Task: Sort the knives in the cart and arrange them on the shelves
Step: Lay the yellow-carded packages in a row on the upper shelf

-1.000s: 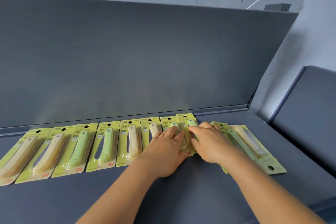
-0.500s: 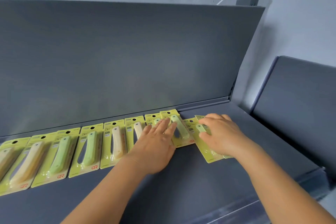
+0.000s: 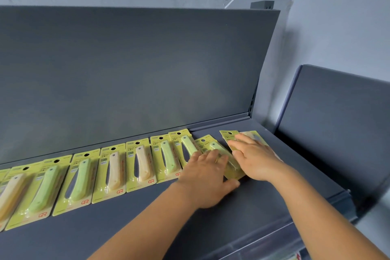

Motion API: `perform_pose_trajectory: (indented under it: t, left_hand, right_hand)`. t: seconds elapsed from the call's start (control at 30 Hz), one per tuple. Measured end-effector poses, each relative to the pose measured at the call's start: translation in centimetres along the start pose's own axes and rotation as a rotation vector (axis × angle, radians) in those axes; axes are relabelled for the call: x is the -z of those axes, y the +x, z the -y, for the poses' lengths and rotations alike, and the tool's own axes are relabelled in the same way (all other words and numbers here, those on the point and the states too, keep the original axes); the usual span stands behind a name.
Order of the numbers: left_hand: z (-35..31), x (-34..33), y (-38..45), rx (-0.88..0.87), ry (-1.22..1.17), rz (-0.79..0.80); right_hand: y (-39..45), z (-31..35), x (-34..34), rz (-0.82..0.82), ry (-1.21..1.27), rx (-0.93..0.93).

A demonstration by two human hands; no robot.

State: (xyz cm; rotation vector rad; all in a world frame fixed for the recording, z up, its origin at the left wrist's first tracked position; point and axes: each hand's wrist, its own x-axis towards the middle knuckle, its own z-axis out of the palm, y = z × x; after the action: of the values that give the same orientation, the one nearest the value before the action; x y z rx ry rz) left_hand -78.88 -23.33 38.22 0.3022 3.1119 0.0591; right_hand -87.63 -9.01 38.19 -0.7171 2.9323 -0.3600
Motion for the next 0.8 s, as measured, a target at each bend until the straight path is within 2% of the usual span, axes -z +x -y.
perform_pose_trajectory:
  t: [0.17, 0.43, 0.57, 0.8]
  left_hand:
    - [-1.0, 0.1, 2.6, 0.098, -0.01, -0.03]
    - [0.9, -0.1, 3.4, 0.126, 0.104, 0.005]
    - [1.3, -0.4, 3.5, 0.149, 0.093, 0.009]
    - [2.4, -0.7, 4.1, 0.16, 0.007, 0.014]
  right_hand:
    - [0.6, -1.3, -0.1, -0.004, -0.057, -0.007]
    - [2.3, -0.7, -0.5, 0.018, -0.074, 0.048]
    - [3.6, 0.4, -0.5, 0.058, -0.026, 0.081]
    - [4.9, 1.2, -0.4, 0.093, -0.003, 0.029]
